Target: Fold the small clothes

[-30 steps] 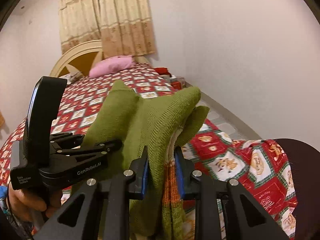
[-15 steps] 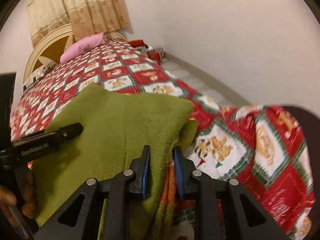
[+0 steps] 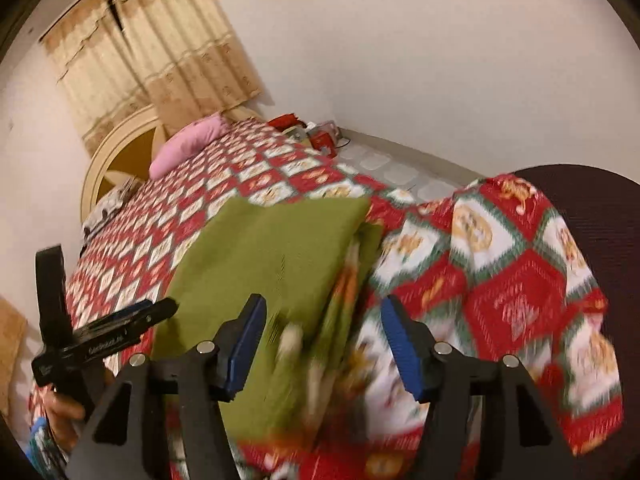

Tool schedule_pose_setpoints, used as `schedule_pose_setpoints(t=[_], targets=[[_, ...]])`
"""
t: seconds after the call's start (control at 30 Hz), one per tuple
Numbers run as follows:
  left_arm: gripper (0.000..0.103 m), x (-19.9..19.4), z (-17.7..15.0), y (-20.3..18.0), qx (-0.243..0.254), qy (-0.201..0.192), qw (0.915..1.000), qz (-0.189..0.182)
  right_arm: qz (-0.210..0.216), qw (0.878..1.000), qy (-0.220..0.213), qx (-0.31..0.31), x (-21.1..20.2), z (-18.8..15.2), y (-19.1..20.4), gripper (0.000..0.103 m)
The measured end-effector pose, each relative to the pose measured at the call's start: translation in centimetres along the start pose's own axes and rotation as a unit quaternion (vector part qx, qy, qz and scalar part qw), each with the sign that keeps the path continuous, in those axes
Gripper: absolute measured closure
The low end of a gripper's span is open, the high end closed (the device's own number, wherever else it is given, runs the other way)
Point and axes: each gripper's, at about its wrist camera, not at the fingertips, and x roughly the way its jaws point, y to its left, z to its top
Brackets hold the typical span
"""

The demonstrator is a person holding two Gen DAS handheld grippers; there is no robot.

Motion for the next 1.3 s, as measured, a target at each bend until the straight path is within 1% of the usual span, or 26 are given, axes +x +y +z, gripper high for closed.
schedule_pose_setpoints(t=[0.07,0.13,0.2,0.23,0.27,0.3,0.37,0.4,0.43,0.53,0.67,0.73,0.77,0.8,0.83,0.87,0.9,0.93,0.97,1.0,1.03,1.07,1.13,1.17,1.23,1.3], targets=[[0.028,-0.4,-0.7,-0.5,0.008,0.006,0.9999,-0.001,0.004,1.000,0.022,-0.011,0.6,-1.5,0.7,0.042],[0.028,-0.1,-1.7,-1.1,0.024,0.013,0.9996,0.011,-0.007,0.999,0.039,-0.023,1.4,-3.0,1.1,0.042],[0.028,0.4,-2.4,-1.3,0.032,0.025,0.9989,0.025,-0.029,0.998,0.050,-0.024,2.2,-4.3,1.5,0.042],[0.028,0.7,-2.7,-1.2,0.031,0.031,0.9986,0.028,-0.027,0.998,0.052,-0.019,2.4,-4.6,1.6,0.048],[0.027,0.9,-2.9,-1.1,0.030,0.033,0.9985,0.032,-0.017,0.998,0.059,-0.016,2.8,-4.7,1.7,0.066],[0.027,0.9,-3.2,-1.2,0.029,0.034,0.9983,0.038,-0.020,0.998,0.065,-0.017,3.2,-4.9,1.9,0.069],[0.039,0.8,-3.4,-1.1,0.027,0.033,0.9987,0.029,-0.041,0.997,0.060,-0.033,3.2,-5.3,2.7,0.072],[0.054,0.6,-3.5,-1.4,0.030,0.036,0.9988,0.016,-0.045,0.997,0.061,-0.032,3.1,-5.4,2.8,0.073],[0.057,0.3,-3.7,-1.8,0.040,0.035,0.9984,0.021,-0.045,0.997,0.063,-0.025,3.0,-5.5,2.8,0.073],[0.059,-0.4,-4.2,-3.0,0.072,0.025,0.9956,0.055,-0.042,0.997,0.068,-0.012,2.6,-5.8,2.7,0.073],[0.057,-1.7,-4.8,-2.8,0.066,0.024,0.9956,0.061,-0.057,0.996,0.066,-0.021,0.8,-6.4,3.6,0.072],[0.057,-3.0,-4.9,-2.8,0.069,0.012,0.9956,0.063,-0.060,0.996,0.057,-0.028,-1.2,-6.8,4.0,0.072],[0.056,-3.5,-5.1,-2.9,0.072,0.006,0.9952,0.065,-0.062,0.996,0.047,-0.038,-2.3,-7.0,4.4,0.072],[0.052,-4.1,-5.2,-3.1,0.077,-0.003,0.9945,0.071,-0.071,0.996,0.035,-0.049,-3.5,-7.1,4.7,0.072],[0.047,-4.8,-5.4,-3.3,0.083,-0.013,0.9934,0.078,-0.090,0.994,0.016,-0.066,-4.8,-7.2,5.3,0.070],[0.042,-5.3,-5.5,-3.6,0.087,-0.020,0.9926,0.082,-0.105,0.992,-0.003,-0.076,-6.0,-7.3,5.7,0.064],[0.031,-5.8,-5.6,-3.9,0.092,-0.028,0.9916,0.087,-0.113,0.990,-0.017,-0.079,-6.8,-7.3,5.9,0.060],[0.022,-6.4,-5.7,-4.1,0.097,-0.042,0.9900,0.094,-0.120,0.989,-0.040,-0.082,-7.9,-7.2,6.3,0.050],[0.019,-7.2,-5.8,-4.4,0.104,-0.059,0.9877,0.102,-0.124,0.986,-0.068,-0.082,-9.2,-7.1,6.8,0.043],[0.012,-7.8,-5.8,-4.6,0.109,-0.071,0.9856,0.108,-0.125,0.985,-0.082,-0.082,-9.8,-6.9,7.2,0.041],[0.003,-8.7,-5.9,-4.8,0.118,-0.087,0.9824,0.116,-0.126,0.983,-0.100,-0.084,-10.6,-6.7,7.9,0.041],[0.000,-9.3,-5.9,-4.9,0.123,-0.100,0.9797,0.123,-0.126,0.982,-0.110,-0.086,-11.2,-6.4,8.3,0.041],[0.000,-10.8,-5.8,-5.0,0.128,-0.127,0.9743,0.135,-0.125,0.979,-0.134,-0.093,-12.4,-6.2,9.4,0.039],[0.000,-11.3,-5.7,-4.9,0.127,-0.132,0.9736,0.136,-0.123,0.976,-0.148,-0.097,-13.1,-6.2,10.1,0.034],[0.000,-12.3,-5.4,-4.4,0.117,-0.138,0.9743,0.134,-0.123,0.972,-0.170,-0.101,-14.1,-6.1,11.1,0.024],[0.000,-12.9,-5.2,-4.0,0.105,-0.139,0.9761,0.130,-0.123,0.968,-0.191,-0.105,-15.3,-6.2,12.0,0.023]])
